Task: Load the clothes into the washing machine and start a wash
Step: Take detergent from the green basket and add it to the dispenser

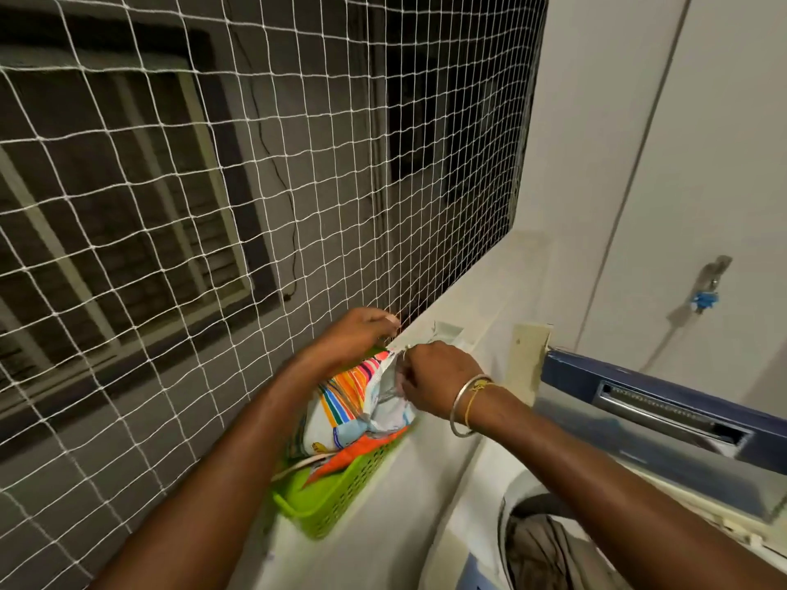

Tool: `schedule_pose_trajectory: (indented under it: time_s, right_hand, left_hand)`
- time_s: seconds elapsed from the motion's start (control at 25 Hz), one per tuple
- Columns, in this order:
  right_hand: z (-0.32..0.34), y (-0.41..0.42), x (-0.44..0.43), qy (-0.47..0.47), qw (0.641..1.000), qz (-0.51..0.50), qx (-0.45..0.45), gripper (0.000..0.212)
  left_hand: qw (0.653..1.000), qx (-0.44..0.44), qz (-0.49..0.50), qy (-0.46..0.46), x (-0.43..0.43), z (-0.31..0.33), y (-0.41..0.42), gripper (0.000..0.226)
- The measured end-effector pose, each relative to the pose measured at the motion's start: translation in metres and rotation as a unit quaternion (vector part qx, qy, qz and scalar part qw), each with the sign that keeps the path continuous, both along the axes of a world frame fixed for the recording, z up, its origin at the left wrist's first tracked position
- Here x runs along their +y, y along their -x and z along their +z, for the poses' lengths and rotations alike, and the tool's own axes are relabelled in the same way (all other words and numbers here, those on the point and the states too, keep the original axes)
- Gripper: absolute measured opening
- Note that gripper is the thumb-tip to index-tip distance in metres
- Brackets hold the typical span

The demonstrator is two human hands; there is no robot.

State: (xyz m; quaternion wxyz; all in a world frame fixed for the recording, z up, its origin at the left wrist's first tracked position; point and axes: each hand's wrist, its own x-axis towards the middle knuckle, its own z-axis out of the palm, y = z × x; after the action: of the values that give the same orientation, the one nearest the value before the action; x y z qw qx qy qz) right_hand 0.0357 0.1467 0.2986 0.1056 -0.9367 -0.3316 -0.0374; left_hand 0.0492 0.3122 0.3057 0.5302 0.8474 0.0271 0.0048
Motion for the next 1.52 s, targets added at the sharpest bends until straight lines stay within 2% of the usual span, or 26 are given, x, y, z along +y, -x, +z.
schedule_pose_trajectory:
  time_s: [0.16,0.28,0.36,0.44,0.64,0.92,1.08,1.24,1.52]
  right_hand:
    - [-0.003,0.009,-0.012,-0.098,0.993,0.032,-0.058,0.021]
    - [-0.005,0.014,-0.012,-0.090,0.985,0.085,-0.121,0.027]
    - [-0.006,0.016,-0.004,-0.082,0.984,0.105,-0.119,0.025]
    - [-0.009,0.018,0.008,-0.099,0.988,0.096,-0.066,0.023]
    - [-0.018,0.013,0.016,-0.176,0.983,-0.005,0.060,0.023]
    - [-0.001,-0.002,-0.013,-0.338,0.919,-0.073,0.192,0.013]
    - [0.016,-0.012,-0.034,-0.377,0.895,-0.073,0.229,0.011]
    - [0.028,-0.020,-0.052,-0.390,0.885,-0.069,0.246,0.011]
    - [0.046,-0.040,-0.075,-0.413,0.870,-0.087,0.256,0.011]
  left_hand:
    - [1.000,-0.008,0.013,0.005,0.004,0.002,0.002,0.020]
    - [1.000,-0.015,0.020,0.008,0.002,0.003,0.002,0.020]
    - [1.000,-0.017,0.022,-0.001,0.001,0.003,0.001,0.020]
    - [1.000,-0.015,0.021,-0.011,0.001,0.000,-0.001,0.021]
    - [0.999,-0.006,0.021,-0.027,0.002,0.000,-0.002,0.025]
    - [0.999,0.000,0.036,0.008,0.003,0.000,-0.010,0.025]
    - [0.998,0.008,0.051,0.020,0.002,0.003,-0.022,0.037]
    - [0.997,0.035,0.061,0.035,-0.003,0.011,-0.034,0.030]
    - [0.992,0.090,0.051,0.069,-0.008,0.004,-0.061,0.032]
